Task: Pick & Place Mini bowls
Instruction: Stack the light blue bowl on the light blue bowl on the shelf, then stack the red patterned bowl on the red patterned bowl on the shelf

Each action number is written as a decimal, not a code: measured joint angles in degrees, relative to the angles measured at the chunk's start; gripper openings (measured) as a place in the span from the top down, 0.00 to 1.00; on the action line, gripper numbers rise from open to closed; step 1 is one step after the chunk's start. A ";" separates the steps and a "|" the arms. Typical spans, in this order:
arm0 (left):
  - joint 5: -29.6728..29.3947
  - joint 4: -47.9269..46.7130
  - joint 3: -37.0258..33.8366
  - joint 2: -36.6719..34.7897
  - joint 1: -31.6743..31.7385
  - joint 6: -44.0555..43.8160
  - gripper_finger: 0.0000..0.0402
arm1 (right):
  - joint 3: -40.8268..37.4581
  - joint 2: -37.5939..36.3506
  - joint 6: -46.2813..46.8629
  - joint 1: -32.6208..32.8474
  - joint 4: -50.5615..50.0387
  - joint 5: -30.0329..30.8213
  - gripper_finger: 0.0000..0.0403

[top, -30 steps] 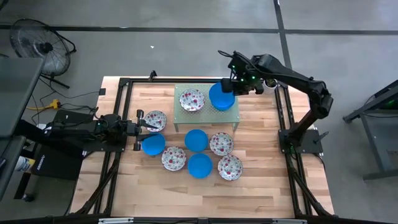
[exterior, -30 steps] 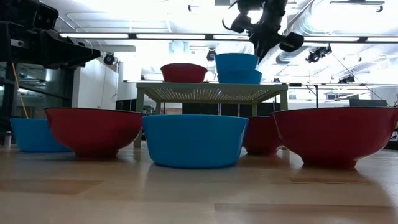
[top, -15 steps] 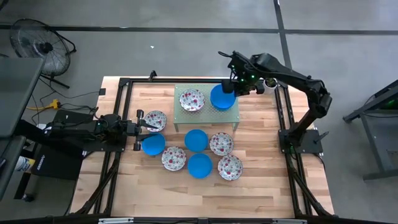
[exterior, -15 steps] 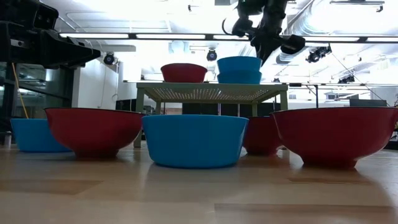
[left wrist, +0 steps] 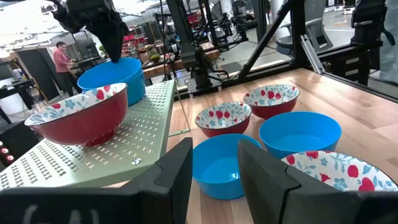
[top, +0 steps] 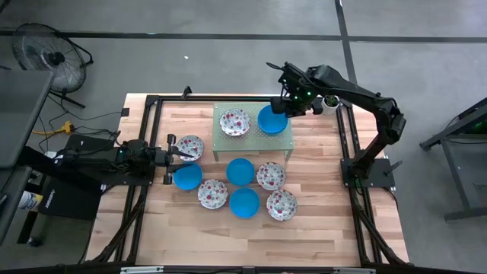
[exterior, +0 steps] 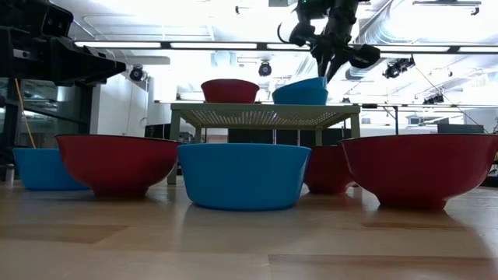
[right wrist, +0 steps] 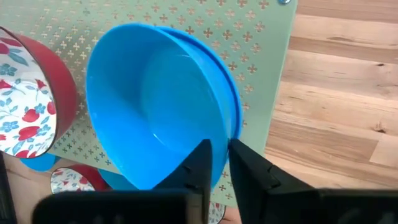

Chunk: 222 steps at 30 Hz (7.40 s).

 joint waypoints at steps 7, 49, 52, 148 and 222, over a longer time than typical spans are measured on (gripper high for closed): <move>0.00 -0.01 0.00 -0.01 0.01 0.01 0.69 | 0.00 -0.02 -0.57 0.00 1.59 -0.17 0.75; 0.00 -0.01 0.00 0.00 0.01 0.02 0.69 | -38.24 -27.18 -20.84 17.07 47.86 35.01 1.00; -0.01 -0.01 0.00 -0.02 -0.01 0.02 0.69 | -42.01 -28.37 -22.06 17.07 53.06 34.18 1.00; 0.00 -0.01 0.00 -0.02 -0.01 0.00 0.69 | -34.69 -0.37 36.49 52.11 24.64 4.28 0.76; -0.02 0.00 0.00 0.00 0.00 0.02 0.69 | -30.99 -19.72 9.83 40.72 24.79 4.06 1.00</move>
